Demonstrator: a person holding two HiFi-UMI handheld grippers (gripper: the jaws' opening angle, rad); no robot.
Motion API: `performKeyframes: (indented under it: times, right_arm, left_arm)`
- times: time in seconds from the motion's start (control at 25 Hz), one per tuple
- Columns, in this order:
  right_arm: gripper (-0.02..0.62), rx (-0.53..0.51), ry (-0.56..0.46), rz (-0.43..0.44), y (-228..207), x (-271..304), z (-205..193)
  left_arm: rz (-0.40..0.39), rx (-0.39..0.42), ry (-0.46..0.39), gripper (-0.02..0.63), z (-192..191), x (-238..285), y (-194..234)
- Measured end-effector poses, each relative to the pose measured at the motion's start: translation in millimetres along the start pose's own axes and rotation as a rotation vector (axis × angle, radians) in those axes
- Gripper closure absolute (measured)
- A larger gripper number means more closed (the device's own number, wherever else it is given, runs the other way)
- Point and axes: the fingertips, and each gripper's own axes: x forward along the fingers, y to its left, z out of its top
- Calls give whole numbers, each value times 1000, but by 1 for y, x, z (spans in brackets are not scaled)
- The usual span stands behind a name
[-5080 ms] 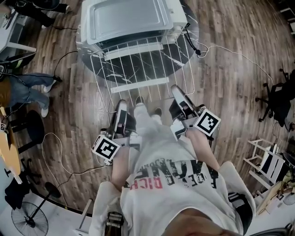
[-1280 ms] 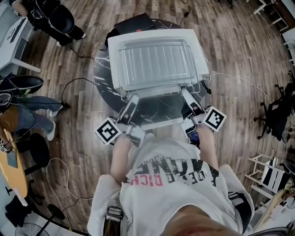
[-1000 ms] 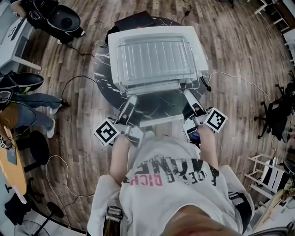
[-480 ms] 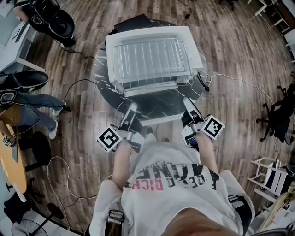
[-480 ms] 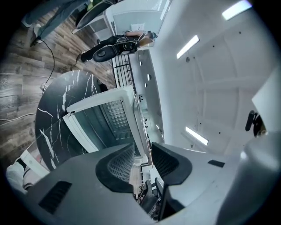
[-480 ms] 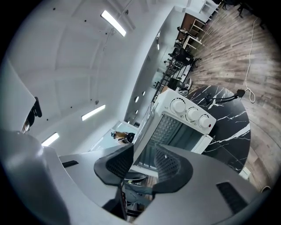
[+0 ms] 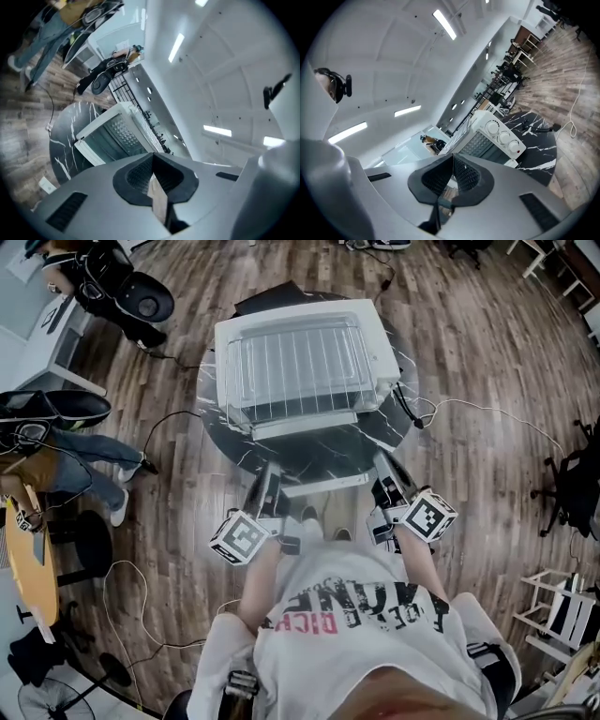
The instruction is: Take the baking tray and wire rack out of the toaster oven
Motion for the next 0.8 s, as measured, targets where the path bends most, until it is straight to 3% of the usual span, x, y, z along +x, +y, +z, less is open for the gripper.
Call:
performKeyframes:
  times: [0.4,0.64,0.8]
  right_arm:
    - [591,-394,64,48,25,-45,-3]
    - [591,-623,117,127,49,-68,-28]
    - [591,-704,124,153,57,-81,-37]
  left_arm:
    - [86,616,20,603,-51,-27,-53]
    - [82,770,20,603,-81,-48,-76]
    - [65,864,16,603,-98,-57,-92]
